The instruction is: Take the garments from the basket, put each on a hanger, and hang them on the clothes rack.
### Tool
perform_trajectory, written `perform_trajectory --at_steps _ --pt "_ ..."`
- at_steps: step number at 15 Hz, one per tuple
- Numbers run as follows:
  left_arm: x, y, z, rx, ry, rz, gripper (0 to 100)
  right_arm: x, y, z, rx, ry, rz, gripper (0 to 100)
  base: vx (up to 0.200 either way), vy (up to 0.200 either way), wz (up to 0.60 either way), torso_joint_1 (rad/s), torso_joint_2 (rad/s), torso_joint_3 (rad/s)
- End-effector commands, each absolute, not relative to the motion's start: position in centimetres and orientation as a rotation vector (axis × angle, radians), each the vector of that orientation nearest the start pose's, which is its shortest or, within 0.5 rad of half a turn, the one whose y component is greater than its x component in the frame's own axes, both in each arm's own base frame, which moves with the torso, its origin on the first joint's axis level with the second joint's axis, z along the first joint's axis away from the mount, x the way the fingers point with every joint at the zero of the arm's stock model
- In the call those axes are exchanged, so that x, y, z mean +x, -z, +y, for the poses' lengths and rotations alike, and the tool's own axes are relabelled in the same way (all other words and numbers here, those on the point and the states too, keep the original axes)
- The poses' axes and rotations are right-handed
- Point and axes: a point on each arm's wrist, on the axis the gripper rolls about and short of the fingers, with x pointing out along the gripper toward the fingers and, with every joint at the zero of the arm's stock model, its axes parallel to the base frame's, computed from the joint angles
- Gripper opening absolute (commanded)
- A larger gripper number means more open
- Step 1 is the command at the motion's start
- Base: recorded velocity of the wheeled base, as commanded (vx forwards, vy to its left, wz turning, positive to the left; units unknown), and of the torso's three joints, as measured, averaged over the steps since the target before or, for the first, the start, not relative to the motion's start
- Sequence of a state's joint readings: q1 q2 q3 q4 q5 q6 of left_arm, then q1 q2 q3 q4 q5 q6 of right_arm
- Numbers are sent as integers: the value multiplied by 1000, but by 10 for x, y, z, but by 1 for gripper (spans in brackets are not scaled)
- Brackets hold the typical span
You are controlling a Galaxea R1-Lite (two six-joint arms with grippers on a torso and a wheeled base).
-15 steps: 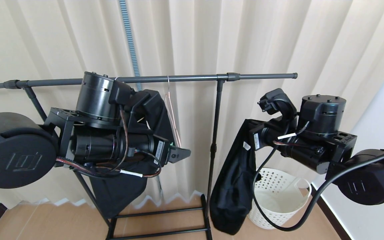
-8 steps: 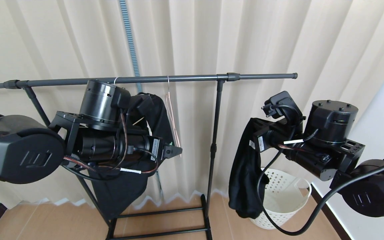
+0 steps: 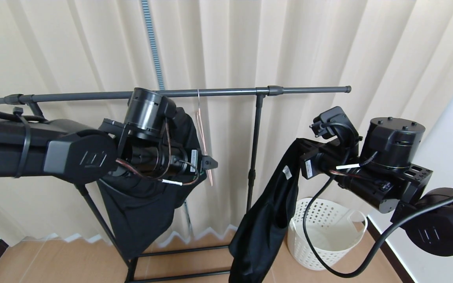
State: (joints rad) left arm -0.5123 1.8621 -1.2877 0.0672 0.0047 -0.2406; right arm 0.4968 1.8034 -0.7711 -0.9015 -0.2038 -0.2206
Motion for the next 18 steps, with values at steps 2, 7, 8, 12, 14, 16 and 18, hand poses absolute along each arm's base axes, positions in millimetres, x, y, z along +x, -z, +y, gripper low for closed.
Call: perform_trajectory --at_steps 2,7,8,12,14,16,18 --pt "336 -194 -193 -113 379 728 100 289 -163 151 -269 -307 103 0 0 0 0 0 0 0" --pt "364 -186 -212 -73 265 747 100 292 -157 153 -276 -305 122 0 0 0 0 0 0 0" --pt "371 -185 -215 -61 238 746 100 292 -157 153 -276 -305 122 0 0 0 0 0 0 0" --pt "389 -191 -223 -52 203 738 100 291 -156 152 -276 -306 124 0 0 0 0 0 0 0" --pt "395 -180 -225 -29 185 793 100 291 -155 152 -277 -306 126 0 0 0 0 0 0 0" --pt "398 -171 -226 -8 147 796 100 291 -155 153 -277 -306 126 0 0 0 0 0 0 0" --pt "403 -165 -227 6 106 774 100 292 -154 154 -280 -308 129 0 0 0 0 0 0 0"
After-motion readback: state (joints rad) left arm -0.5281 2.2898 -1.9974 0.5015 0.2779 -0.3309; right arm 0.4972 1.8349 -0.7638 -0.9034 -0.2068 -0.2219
